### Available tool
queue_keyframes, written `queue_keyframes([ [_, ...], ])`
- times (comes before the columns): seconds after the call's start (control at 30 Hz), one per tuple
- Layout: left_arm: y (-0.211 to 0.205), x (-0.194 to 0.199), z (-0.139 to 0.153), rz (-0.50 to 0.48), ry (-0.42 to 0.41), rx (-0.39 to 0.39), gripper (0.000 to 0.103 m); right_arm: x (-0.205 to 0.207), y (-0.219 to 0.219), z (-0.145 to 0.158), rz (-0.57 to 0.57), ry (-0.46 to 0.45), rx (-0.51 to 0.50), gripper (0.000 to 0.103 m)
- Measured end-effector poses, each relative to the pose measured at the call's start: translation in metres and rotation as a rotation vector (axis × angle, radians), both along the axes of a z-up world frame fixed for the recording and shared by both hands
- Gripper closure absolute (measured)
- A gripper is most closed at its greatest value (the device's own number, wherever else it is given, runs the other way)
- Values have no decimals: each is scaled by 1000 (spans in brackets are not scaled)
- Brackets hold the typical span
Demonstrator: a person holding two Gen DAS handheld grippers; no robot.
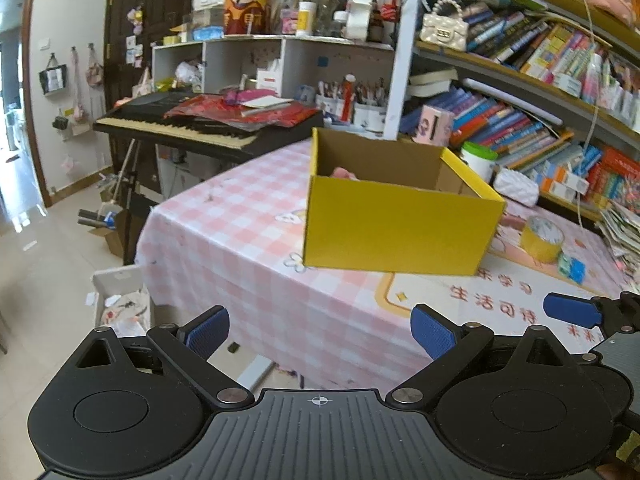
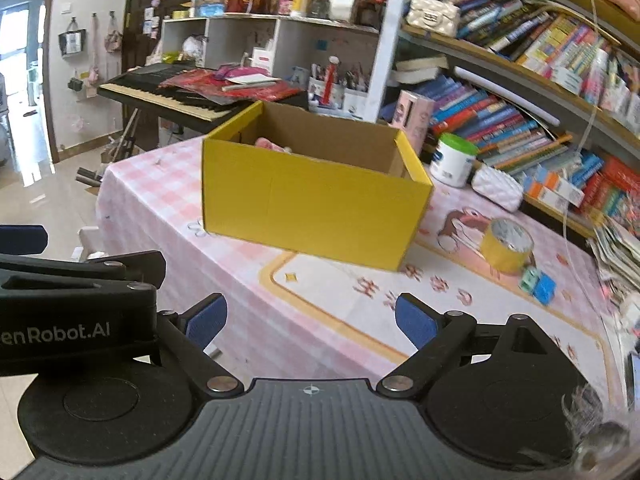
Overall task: Organize objects
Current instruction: 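Withdraw both grippers from the box and move toward the yellow tape roll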
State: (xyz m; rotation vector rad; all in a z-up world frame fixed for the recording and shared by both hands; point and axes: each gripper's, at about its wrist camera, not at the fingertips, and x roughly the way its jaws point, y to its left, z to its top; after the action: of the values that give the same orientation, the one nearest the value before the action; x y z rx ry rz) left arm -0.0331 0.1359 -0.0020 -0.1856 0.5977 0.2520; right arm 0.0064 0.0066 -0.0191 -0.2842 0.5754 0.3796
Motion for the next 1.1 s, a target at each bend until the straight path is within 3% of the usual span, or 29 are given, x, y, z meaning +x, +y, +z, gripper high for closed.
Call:
queue_keyframes([
  [0.57,-48,19,-3,-192,11,-11,4,-3,-62,-2,-209,17,3,11],
  [1.1,-88,68,-5,-268,28,-15,4,35,-105,-3,-295,29,-4,11],
])
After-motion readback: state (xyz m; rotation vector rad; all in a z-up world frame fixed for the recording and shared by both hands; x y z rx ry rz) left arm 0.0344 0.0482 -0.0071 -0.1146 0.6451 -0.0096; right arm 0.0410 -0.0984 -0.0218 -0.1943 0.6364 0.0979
